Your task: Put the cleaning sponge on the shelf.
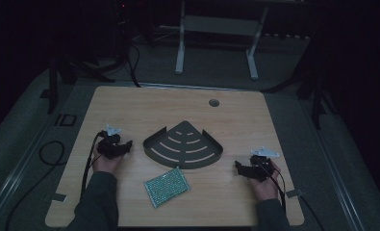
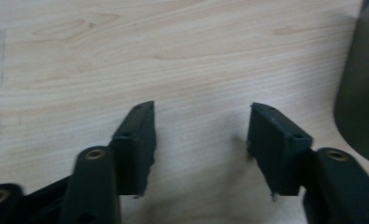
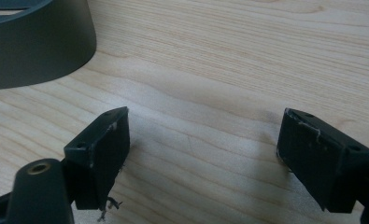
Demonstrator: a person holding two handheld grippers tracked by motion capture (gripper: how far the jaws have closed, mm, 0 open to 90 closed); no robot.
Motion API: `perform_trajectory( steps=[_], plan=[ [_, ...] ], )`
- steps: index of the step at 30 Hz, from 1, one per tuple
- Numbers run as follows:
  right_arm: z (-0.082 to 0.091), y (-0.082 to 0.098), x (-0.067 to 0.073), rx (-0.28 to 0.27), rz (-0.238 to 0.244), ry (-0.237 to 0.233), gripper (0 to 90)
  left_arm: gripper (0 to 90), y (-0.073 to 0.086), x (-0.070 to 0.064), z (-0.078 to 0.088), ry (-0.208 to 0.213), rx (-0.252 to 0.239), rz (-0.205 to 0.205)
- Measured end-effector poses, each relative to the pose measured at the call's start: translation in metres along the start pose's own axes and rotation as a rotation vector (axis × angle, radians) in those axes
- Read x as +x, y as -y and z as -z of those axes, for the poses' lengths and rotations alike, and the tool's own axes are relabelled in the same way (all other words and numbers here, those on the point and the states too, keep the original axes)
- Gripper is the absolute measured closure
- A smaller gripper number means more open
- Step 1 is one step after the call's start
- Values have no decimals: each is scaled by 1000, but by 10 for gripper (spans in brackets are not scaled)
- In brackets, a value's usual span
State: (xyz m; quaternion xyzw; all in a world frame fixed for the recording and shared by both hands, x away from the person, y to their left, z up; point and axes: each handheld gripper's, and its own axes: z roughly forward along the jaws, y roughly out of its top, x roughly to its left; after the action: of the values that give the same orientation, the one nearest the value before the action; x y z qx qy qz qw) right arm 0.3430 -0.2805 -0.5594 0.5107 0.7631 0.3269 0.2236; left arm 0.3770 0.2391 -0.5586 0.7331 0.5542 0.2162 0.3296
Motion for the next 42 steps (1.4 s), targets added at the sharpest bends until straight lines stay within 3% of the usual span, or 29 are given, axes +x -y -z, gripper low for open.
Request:
perform_trajectory(
  steps=[2,3,6,7,10,16,17,18,21,23,24,25,27,34,39,42],
  plan=[
    [0,0,0,0,0,0,168,471,0,0,3,10,-1,5],
    [0,0,0,0,1,0,166,481,-1,-2,11,35,-17,4],
    [0,0,0,1,1,-2,162,489,-1,-2,11,35,-17,4],
    [0,0,0,1,1,-2,162,489,-1,-8,26,75,-55,0],
    [0,0,0,4,8,-10,151,526,0,-17,40,125,-68,-21],
    [0,1,0,5,10,-10,151,607,4,-36,56,221,-78,-58],
    [0,1,0,5,10,-10,151,629,4,-36,56,221,-78,-58],
    [1,1,0,5,10,-10,151,661,5,-44,60,254,-67,-76],
    [1,1,0,5,10,-10,151,739,7,-52,62,273,-51,-101],
    [1,1,0,5,10,-10,151,797,9,-63,66,313,-39,-131],
    [1,1,0,5,10,-10,151,826,9,-63,66,313,-39,-131],
    [1,1,0,5,10,-10,151,854,10,-69,68,344,-39,-136],
    [1,1,0,5,10,-10,151,896,10,-76,70,370,-40,-148],
    [0,0,0,5,10,-10,151,900,12,-94,68,424,-13,-200],
    [0,0,0,5,10,-10,151,900,21,-118,62,470,31,-253],
    [0,0,0,5,10,-11,151,900,25,-126,61,491,44,-269]
  ],
)
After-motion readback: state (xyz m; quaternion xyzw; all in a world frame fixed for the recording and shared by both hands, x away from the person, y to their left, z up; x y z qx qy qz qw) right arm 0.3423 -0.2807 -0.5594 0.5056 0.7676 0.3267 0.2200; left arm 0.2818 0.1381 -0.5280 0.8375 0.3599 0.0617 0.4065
